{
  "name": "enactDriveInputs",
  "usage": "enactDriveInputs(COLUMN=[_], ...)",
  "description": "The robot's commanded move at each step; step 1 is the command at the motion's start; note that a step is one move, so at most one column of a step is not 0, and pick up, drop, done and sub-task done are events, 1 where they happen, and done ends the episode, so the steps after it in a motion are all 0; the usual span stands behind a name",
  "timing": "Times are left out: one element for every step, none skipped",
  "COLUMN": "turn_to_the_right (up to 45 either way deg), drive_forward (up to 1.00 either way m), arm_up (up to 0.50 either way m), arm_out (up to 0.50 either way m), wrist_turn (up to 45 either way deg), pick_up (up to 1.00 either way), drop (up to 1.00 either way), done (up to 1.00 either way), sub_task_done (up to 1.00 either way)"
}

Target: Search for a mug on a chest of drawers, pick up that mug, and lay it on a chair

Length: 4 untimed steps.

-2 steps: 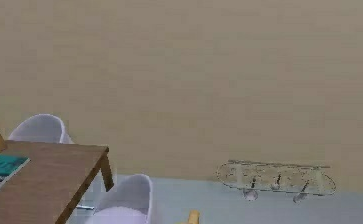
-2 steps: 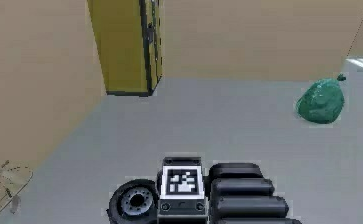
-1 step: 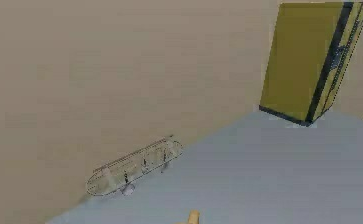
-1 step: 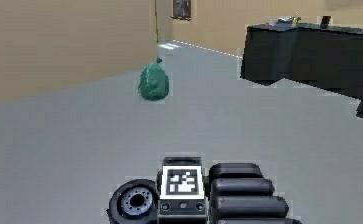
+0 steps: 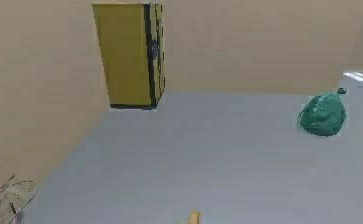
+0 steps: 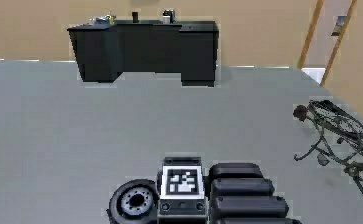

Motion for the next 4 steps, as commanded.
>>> enactDriveInputs(turn_to_the_right=[45.0,30.0,45.0,45.0], drive_forward=[0.0,0.0,0.0,0.0], arm_up=[0.0,0.0,0.0,0.0], arm_out=[0.0,0.0,0.0,0.0], wrist_turn=[0.0,0.0,0.0,0.0], pick_up=[0.0,0.0,0.0,0.0], drop=[0.0,0.0,0.0,0.0], done=[0.0,0.0,0.0,0.0], sub_task_done=[0.0,0.0,0.0,0.0])
